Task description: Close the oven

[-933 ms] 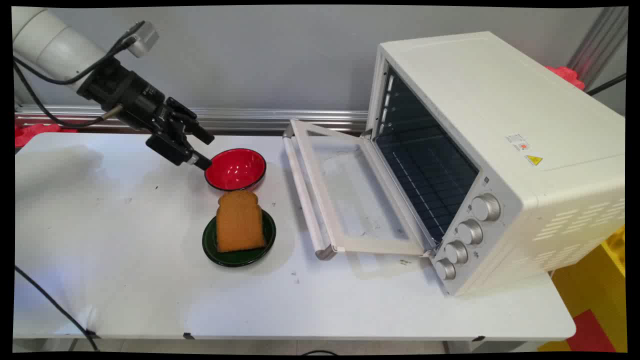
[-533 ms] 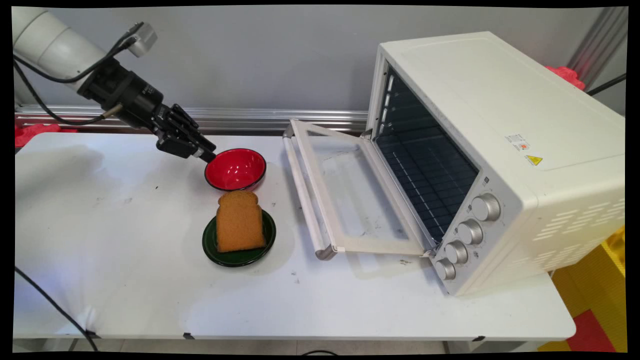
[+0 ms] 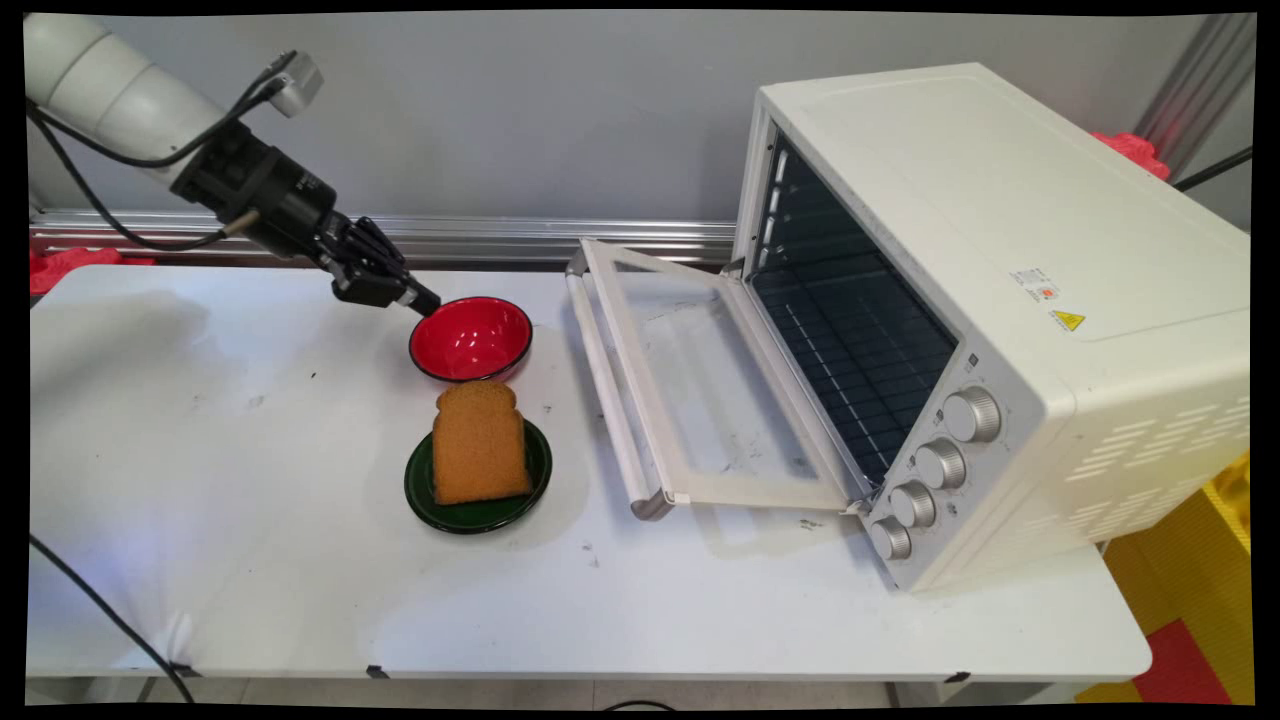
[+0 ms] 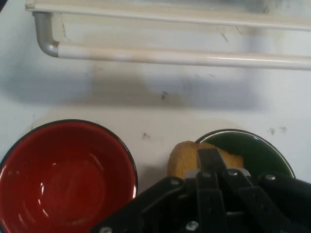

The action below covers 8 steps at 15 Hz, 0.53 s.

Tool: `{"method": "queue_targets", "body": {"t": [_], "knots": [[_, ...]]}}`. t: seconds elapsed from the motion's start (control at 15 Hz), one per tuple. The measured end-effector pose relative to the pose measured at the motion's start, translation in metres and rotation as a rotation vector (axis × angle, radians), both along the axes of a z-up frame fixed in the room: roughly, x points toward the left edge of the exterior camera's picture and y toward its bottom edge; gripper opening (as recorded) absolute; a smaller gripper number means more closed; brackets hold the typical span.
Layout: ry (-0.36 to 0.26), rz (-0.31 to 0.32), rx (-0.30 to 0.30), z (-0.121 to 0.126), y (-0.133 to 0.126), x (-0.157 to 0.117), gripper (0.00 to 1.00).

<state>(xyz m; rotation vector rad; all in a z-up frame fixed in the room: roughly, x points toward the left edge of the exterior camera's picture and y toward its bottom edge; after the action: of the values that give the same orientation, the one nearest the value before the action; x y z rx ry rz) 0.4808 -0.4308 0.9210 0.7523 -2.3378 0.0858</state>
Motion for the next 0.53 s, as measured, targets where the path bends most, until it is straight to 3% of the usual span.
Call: {"method": "queue_targets", "body": {"t": [0.53], "knots": [[0.047, 0.012, -0.05, -0.043, -0.019, -0.017, 0.0]]}}
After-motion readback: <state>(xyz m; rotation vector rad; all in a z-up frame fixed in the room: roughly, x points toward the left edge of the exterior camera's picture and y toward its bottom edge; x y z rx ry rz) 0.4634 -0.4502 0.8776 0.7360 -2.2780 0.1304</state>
